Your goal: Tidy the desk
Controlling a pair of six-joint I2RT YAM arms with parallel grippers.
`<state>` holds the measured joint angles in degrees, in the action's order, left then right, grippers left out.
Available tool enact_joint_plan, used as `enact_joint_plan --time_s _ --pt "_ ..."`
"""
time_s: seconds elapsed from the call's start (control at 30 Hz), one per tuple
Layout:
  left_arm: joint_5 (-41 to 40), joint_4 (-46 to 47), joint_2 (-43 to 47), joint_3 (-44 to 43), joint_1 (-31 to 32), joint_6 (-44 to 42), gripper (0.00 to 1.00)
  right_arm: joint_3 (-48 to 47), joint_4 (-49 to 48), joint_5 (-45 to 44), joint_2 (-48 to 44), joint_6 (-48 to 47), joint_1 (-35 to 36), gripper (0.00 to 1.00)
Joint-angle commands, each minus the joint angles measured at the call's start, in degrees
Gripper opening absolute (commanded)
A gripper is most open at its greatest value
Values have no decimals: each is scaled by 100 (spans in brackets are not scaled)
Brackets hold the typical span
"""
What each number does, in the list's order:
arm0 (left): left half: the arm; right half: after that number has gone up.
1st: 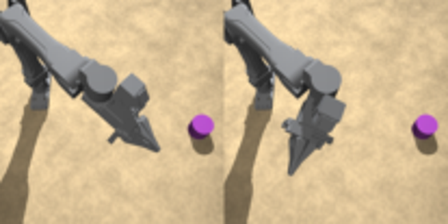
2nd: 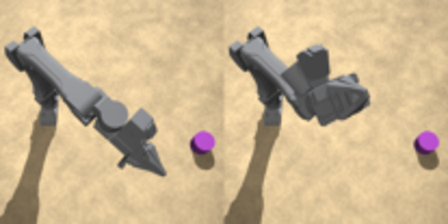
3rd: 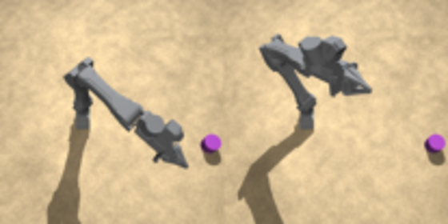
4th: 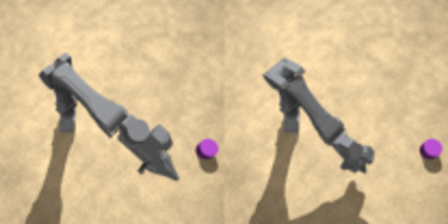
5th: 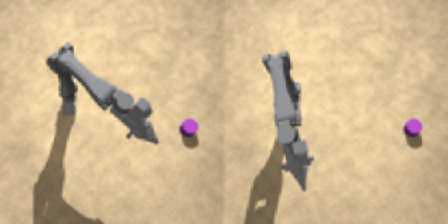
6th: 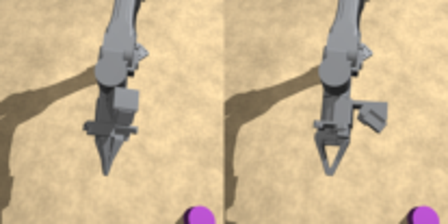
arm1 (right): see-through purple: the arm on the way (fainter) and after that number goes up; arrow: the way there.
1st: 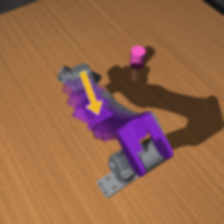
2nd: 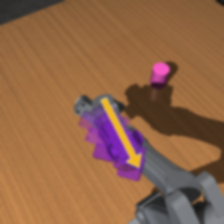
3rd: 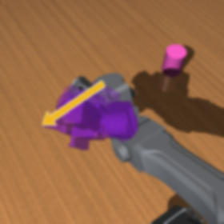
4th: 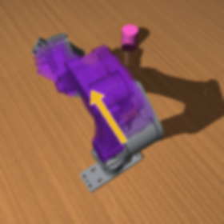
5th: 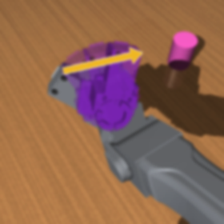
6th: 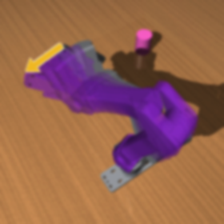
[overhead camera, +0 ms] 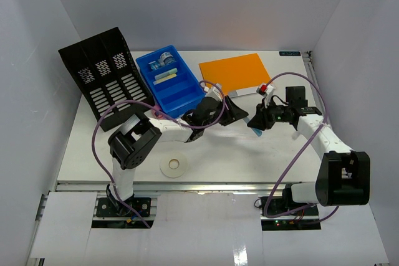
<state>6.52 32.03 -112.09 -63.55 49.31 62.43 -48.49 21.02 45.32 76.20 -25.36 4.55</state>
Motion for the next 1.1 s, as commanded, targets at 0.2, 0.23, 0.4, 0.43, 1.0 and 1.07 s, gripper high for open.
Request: enact_joint_plan --time_s 0.2,0.23,0.4,0.43,1.0,1.07 --pt "-10 -93 -61 -521 88 24 44 174 -767 -507 -220 647 155 9" --pt "1 -108 -83 -546 99 27 44 181 -785 -514 -224 658 183 10" --pt "47 -157 -159 -648 126 49 39 199 -838 -573 -239 683 257 11" --pt "59 -165 -167 -664 134 49 37 200 -842 -585 -243 687 257 12" --pt "-727 -2060 688 -890 138 -2227 2 -85 351 336 -463 -844 228 90" --pt "-1039 -2524 960 -912 41 -2791 2 -49 419 371 -627 -986 180 90"
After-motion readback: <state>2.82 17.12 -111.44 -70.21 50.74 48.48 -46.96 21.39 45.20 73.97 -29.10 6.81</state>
